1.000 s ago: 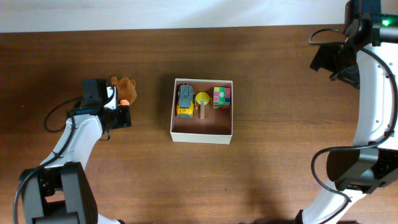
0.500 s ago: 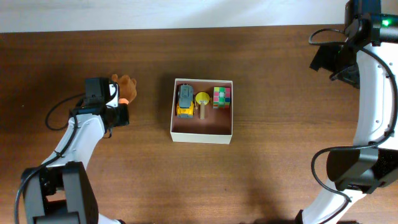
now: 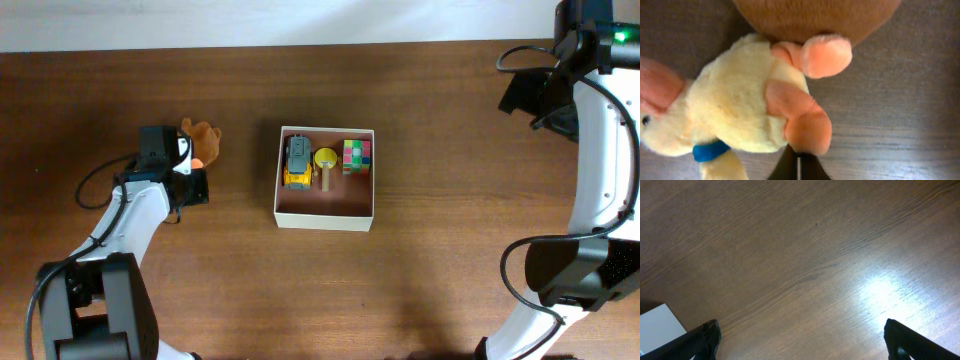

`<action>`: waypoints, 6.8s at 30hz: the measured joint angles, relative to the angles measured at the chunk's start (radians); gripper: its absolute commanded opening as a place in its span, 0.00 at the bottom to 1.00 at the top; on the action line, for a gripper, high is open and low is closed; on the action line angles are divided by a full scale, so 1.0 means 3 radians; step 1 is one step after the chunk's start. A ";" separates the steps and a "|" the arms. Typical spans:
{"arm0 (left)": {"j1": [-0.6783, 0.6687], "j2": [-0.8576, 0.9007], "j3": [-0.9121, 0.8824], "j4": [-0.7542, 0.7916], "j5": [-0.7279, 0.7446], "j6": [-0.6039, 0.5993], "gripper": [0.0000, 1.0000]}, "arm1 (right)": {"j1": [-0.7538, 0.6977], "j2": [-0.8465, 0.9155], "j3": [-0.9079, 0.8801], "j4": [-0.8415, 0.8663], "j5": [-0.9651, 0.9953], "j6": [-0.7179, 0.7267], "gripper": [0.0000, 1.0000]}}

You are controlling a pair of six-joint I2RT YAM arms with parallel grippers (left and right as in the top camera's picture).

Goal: Pack container
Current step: 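Lower the left gripper and close it on the plush mouse, then lift the plush mouse and carry it into the box's lower part, then open the left gripper and raise it back toward the teddy bear, then lower the left gripper and grasp the brown teddy bear, then lift the teddy bear and carry it over the box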

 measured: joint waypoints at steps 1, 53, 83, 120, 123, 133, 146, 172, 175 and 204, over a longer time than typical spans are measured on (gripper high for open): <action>-0.0010 0.0001 0.0014 -0.0037 0.0001 -0.0028 0.42 | 0.0000 0.0000 0.0000 -0.0001 0.0000 0.0000 0.99; -0.0450 0.0159 0.1160 -0.1007 -0.0435 -0.0205 0.02 | 0.0000 0.0000 -0.0001 -0.0001 0.0000 0.0000 0.99; -0.2163 -0.0488 0.1464 -0.1104 -0.0032 -0.1146 0.02 | 0.0000 0.0000 -0.0001 -0.0001 0.0000 0.0000 0.99; -0.2534 0.0402 0.1466 -0.0481 0.0271 -0.1392 0.57 | 0.0000 0.0000 -0.0001 -0.0001 0.0000 0.0000 0.99; -0.2542 0.0402 0.1466 -0.0465 0.0284 -0.1417 0.66 | 0.0000 0.0000 -0.0001 -0.0001 0.0000 0.0000 0.99; -0.2501 0.0402 0.1598 -0.0504 0.0292 -0.1415 0.66 | 0.0000 0.0000 -0.0001 -0.0001 0.0000 0.0000 0.99; -0.0947 0.0407 0.2419 -0.1559 -0.0507 -0.0821 0.99 | 0.0000 0.0000 -0.0001 -0.0001 0.0000 -0.0001 0.99; -0.0404 0.1591 0.2421 -0.1141 -0.0698 -0.0032 0.38 | 0.0000 0.0000 -0.0001 -0.0001 0.0000 0.0001 0.99; -0.0404 0.1591 0.2422 -0.1132 -0.0698 -0.0032 0.26 | 0.0000 0.0000 -0.0001 -0.0001 0.0000 0.0000 0.99; -0.0936 0.1490 0.4342 -0.3521 0.0384 0.0039 0.02 | 0.0000 0.0001 -0.0001 -0.0001 0.0000 -0.0001 0.99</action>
